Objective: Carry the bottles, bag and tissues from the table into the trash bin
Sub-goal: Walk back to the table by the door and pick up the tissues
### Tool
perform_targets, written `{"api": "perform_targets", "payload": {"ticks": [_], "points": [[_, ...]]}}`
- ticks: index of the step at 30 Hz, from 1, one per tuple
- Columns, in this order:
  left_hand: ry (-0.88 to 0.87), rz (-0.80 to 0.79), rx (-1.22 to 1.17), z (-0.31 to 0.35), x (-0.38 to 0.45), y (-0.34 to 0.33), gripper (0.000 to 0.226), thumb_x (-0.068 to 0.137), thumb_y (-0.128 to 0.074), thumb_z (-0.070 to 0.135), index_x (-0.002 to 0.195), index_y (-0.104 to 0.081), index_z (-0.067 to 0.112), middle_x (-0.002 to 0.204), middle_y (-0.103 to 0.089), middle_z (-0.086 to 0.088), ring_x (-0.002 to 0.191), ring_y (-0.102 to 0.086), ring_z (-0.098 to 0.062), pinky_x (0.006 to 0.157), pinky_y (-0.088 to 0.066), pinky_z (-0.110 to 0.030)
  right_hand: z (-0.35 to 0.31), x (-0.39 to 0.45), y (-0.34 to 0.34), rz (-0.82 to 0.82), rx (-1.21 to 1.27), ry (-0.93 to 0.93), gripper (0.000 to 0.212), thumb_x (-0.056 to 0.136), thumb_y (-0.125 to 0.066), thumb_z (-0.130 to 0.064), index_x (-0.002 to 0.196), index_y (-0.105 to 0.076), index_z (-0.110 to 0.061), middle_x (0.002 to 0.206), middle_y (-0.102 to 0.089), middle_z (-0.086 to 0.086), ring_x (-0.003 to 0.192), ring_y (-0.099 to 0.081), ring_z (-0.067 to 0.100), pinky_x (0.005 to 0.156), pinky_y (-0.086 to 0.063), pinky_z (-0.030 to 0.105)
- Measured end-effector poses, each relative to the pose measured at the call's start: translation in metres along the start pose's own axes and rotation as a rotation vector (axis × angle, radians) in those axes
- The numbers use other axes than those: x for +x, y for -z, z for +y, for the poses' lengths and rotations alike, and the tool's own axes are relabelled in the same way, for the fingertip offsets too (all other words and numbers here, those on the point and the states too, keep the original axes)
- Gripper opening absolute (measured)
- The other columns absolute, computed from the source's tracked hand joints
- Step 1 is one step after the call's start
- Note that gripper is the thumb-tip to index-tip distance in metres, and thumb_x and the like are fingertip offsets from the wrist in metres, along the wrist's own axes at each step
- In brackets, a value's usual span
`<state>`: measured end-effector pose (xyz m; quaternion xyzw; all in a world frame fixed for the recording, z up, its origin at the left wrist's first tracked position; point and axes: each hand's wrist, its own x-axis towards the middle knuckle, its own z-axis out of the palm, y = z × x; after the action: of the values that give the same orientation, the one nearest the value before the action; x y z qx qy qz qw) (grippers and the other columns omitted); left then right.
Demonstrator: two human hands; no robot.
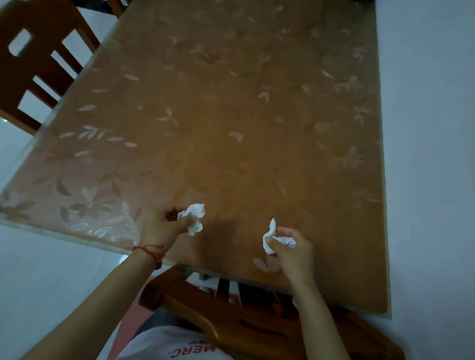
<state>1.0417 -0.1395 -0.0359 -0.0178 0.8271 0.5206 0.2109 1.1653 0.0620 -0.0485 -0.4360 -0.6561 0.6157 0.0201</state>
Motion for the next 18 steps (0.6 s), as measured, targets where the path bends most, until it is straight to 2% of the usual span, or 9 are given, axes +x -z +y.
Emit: {"api": "perform_targets", "payload": {"ticks": [2,5,10,13,15,18], "points": [[0.012,0.050,-0.018,-0.001,-0.007,0.005,0.008,0.077,-0.069,0.010,0.085,-0.067,0.011,0.076,-0.065,-0.005,0.076,-0.061,-0.022,0.077,-0.053,-0.038,-0.007,-0.002,-0.002,-0.041,0.021,0.039,0.023,0.078,-0.070,-0.006,0.085,-0.061,-0.025,0.076,-0.069,-0.001,0.068,-0.066,0.005,0.060,-0.048,0.016],[0.017,0.142,-0.023,-0.002,-0.021,0.016,0.009,0.077,-0.069,0.009,0.086,-0.067,0.007,0.075,-0.065,-0.007,0.072,-0.060,-0.020,0.073,-0.052,-0.034,-0.020,-0.007,-0.009,-0.117,0.033,0.097,0.020,0.078,-0.069,-0.002,0.085,-0.062,-0.020,0.069,-0.066,-0.005,0.056,-0.063,-0.001,0.054,-0.049,0.009],[0.019,0.277,-0.113,-0.008,-0.046,0.042,0.009,0.077,-0.068,0.003,0.085,-0.067,0.008,0.071,-0.063,0.001,0.063,-0.059,-0.009,0.062,-0.050,-0.019,-0.042,-0.014,-0.030,-0.231,0.023,0.140,0.023,0.078,-0.069,-0.003,0.100,-0.063,-0.011,0.080,-0.067,-0.003,0.068,-0.064,0.005,0.053,-0.049,0.010],[0.023,0.355,-0.170,-0.017,-0.058,0.061,0.014,0.076,-0.068,0.001,0.082,-0.070,0.014,0.059,-0.066,0.012,0.054,-0.059,0.002,0.064,-0.051,-0.023,-0.054,-0.023,-0.049,-0.303,-0.004,0.167,0.024,0.078,-0.070,-0.003,0.101,-0.064,-0.010,0.085,-0.068,0.000,0.072,-0.066,0.009,0.051,-0.049,0.012],[0.045,0.415,-0.239,-0.024,-0.067,0.075,0.018,0.076,-0.067,0.000,0.079,-0.068,0.018,0.053,-0.066,0.016,0.053,-0.059,0.004,0.064,-0.053,-0.022,-0.058,-0.030,-0.065,-0.336,-0.044,0.190,0.025,0.078,-0.071,-0.006,0.102,-0.064,-0.010,0.087,-0.069,0.004,0.076,-0.068,0.016,0.057,-0.054,0.020],[0.051,0.495,-0.328,-0.035,-0.085,0.095,0.016,0.077,-0.063,-0.004,0.081,-0.067,0.011,0.050,-0.065,0.017,0.049,-0.059,0.004,0.055,-0.049,-0.010,-0.065,-0.046,-0.092,-0.397,-0.097,0.239,0.026,0.077,-0.071,-0.004,0.101,-0.065,-0.006,0.080,-0.069,0.003,0.067,-0.066,0.010,0.059,-0.053,0.019]]}}
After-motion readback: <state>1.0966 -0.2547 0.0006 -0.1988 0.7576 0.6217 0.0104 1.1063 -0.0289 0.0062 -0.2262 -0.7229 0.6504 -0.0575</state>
